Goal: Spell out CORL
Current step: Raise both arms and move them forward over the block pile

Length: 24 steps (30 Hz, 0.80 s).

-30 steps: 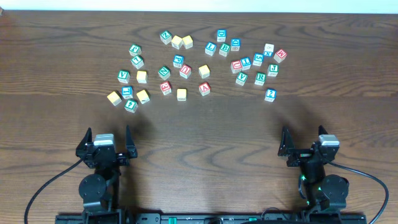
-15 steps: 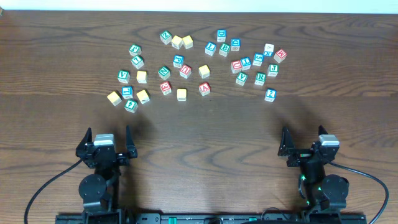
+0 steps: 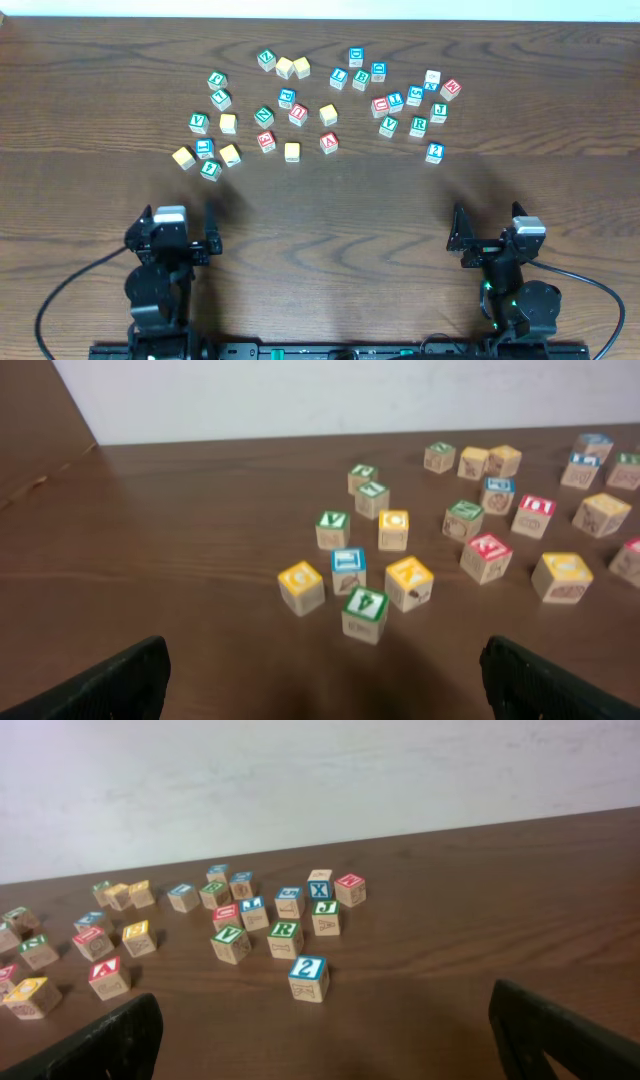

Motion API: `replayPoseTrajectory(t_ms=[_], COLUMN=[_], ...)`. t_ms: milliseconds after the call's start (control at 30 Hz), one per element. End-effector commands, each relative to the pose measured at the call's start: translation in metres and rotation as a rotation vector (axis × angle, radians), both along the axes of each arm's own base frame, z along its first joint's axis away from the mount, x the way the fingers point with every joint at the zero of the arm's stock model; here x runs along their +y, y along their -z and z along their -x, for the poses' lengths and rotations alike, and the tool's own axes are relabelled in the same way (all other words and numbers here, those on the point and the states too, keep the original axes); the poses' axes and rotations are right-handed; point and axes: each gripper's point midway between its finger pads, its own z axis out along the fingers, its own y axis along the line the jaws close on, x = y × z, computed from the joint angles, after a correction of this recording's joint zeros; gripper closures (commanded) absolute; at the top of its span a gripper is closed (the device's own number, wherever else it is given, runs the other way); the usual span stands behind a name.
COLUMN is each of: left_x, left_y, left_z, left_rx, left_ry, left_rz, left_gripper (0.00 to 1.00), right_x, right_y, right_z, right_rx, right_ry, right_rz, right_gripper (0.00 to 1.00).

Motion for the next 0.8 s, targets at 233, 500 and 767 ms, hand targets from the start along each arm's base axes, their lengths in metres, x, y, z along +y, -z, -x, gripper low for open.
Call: replayPoseTrajectory(t_ms=[233,500,767], left_x=[-0.021,-0.03,-0.029], left_y=[-0.063,-0.114,-0.157], left_z=[-0.033,-0.061,-0.072], left_rx=[0.056,0.092,0.166], left_ry=[0.138,0.195,0.193], left_rz=[0.038,0.097,0.112], left_gripper=[0.03,0.02,0.02], right_x=[-0.003,-0.003,-0.003], right_y=[0.0,0.0,0.0], right_z=[0.0,0.0,0.0], right_rx=[-0.001,-0.001,-0.001], right_ry=[0.009,0.008,0.009], right_rz=[0.003,0.003,0.003], right_gripper=[0.01,0.01,0.01])
